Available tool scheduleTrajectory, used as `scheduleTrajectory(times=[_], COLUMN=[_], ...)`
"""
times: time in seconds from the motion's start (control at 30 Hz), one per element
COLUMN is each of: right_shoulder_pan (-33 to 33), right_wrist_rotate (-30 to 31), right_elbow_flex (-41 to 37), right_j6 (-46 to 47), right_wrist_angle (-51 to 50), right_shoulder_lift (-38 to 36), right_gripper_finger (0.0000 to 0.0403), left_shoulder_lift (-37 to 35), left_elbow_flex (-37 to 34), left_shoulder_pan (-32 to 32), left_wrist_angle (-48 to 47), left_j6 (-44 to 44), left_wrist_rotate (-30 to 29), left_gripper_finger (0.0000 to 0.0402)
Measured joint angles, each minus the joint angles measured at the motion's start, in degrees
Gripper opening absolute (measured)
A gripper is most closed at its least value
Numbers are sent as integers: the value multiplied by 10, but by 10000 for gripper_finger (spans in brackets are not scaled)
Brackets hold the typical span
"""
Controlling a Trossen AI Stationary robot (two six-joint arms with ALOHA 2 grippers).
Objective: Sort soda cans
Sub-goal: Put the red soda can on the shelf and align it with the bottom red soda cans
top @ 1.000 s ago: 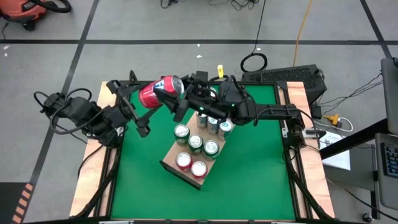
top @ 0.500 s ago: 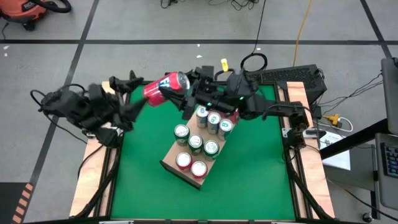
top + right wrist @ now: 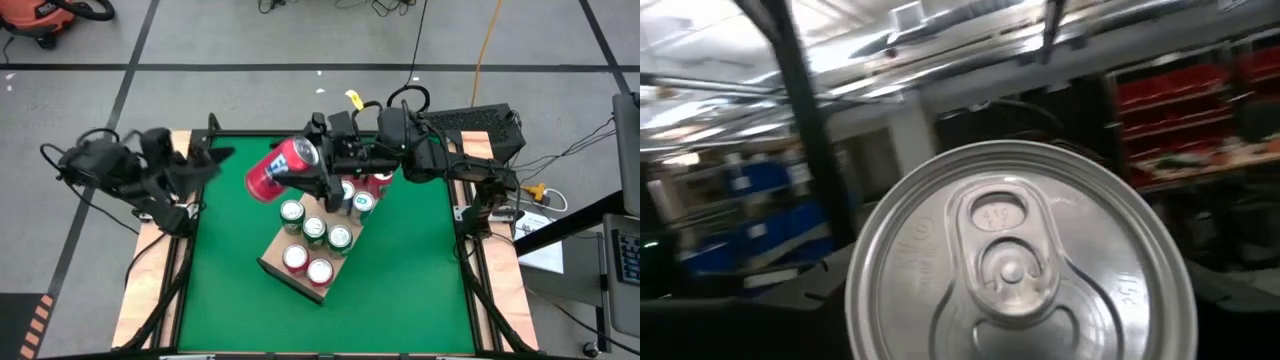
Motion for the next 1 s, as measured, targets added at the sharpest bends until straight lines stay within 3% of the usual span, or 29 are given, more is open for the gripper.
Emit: scheduleTrajectory(times=[0.2,0.43,1.0], right_shoulder_pan=[0,0,0], right_wrist_rotate=[-20,-20,-20], right_elbow_flex=[0,0,1], right_j6=[28,41,56], right_wrist_angle=[-35,-72,-100], right_shoulder_lift=[0,0,0], right_gripper_finger=[291,293,294], left_shoulder_lift=[33,77,119], left_elbow_flex=[-1,-1,-1], left_shoulder_pan=[0,-1,7], left_wrist_angle=[-17,-18,-7], left_j6=[47,31,22], left_wrist_rotate=[22,65,72], left_gripper_finger=[358,358,351])
